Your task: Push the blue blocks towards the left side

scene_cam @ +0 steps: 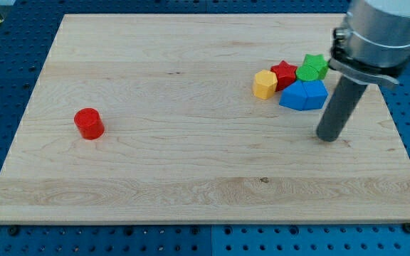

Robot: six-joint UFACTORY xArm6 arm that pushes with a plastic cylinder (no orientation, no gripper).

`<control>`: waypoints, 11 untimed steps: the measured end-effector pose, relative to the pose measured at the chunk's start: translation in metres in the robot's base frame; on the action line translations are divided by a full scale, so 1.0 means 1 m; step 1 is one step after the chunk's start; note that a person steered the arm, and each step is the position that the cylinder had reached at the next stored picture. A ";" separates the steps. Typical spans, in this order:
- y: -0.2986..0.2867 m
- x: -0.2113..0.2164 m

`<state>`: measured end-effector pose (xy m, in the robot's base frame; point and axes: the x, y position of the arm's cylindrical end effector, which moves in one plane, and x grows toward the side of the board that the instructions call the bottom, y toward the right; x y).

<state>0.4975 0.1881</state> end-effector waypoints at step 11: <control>-0.049 -0.073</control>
